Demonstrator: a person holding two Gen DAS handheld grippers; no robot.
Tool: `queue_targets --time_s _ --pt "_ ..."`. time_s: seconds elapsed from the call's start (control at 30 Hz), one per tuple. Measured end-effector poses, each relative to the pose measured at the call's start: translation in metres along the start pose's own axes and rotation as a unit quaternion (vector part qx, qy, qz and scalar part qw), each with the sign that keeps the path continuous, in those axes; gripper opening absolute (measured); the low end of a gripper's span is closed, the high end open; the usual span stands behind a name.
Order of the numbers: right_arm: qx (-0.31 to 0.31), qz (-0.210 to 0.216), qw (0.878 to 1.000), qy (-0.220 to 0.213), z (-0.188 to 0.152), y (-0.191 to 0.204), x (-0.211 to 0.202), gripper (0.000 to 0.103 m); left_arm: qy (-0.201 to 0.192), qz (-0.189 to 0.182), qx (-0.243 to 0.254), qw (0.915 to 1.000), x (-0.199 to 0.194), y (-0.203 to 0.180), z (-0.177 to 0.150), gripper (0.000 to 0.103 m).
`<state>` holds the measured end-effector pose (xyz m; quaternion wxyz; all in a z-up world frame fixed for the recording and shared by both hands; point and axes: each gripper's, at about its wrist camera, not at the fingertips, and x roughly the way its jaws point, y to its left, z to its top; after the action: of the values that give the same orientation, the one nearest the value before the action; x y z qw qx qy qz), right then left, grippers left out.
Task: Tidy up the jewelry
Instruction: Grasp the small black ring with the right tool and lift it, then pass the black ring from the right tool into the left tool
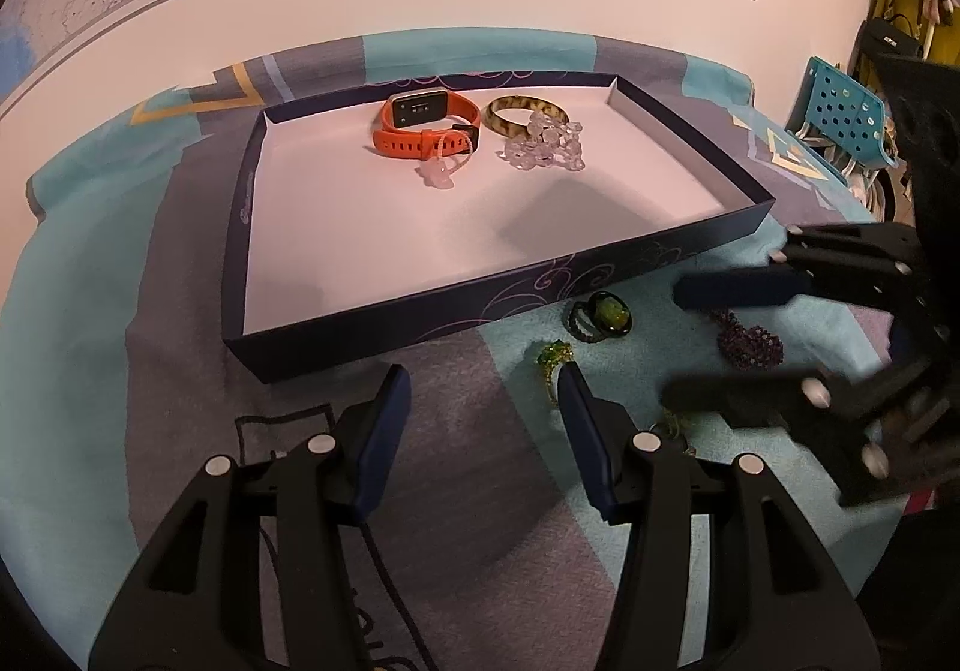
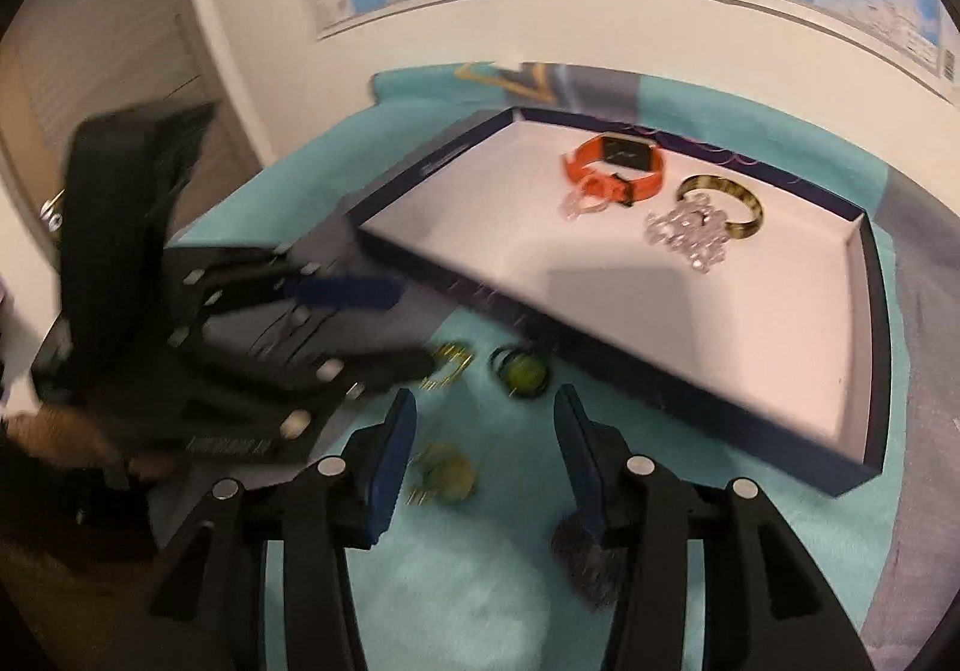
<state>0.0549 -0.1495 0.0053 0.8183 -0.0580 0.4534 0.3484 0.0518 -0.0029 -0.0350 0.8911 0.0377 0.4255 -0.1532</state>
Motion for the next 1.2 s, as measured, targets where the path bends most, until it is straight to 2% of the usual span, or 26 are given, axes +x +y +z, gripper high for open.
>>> queue_targets --time_s 0.23,0.3,0.37,0.53,0.7,0.83,0.97,1.07,1.2 --pt "0.025 -0.017 0.999 0.012 0.003 -0.011 0.02 0.034 -0.003 -0.004 -0.006 1.0 -0.001 0.004 -0.002 0.05" --pt "0.023 -0.022 0.999 0.012 0.004 -0.011 0.021 0.025 -0.003 -0.005 -0.006 1.0 -0.001 0.004 -0.002 0.05" --pt "0.025 -0.022 0.999 0.012 0.005 -0.014 0.023 0.02 -0.003 -0.005 -0.007 1.0 -0.002 0.004 -0.002 0.05" --pt "0.019 -0.013 1.0 0.001 0.002 -0.009 0.015 0.02 -0.005 -0.005 -0.012 0.9999 -0.003 0.006 -0.003 0.051" --pt "-0.019 0.016 1.0 -0.004 -0.002 0.015 0.0 0.02 -0.008 -0.002 -0.018 0.9998 -0.006 0.01 -0.004 0.051" --pt "-0.057 0.039 0.998 0.015 -0.01 0.038 0.004 0.02 -0.01 0.004 -0.026 0.9996 -0.012 0.016 -0.007 0.051" --pt "-0.064 0.044 0.996 0.033 -0.016 0.046 0.014 0.02 -0.013 0.007 -0.027 0.9995 -0.02 0.021 -0.011 0.051" --pt "-0.052 0.047 0.997 0.03 -0.019 0.044 0.011 0.039 -0.019 -0.006 -0.018 0.9996 -0.028 0.019 -0.014 0.051" --pt "-0.034 0.041 0.999 0.007 -0.021 0.032 -0.008 0.039 -0.024 -0.036 0.01 0.999 -0.036 0.006 -0.02 0.048"
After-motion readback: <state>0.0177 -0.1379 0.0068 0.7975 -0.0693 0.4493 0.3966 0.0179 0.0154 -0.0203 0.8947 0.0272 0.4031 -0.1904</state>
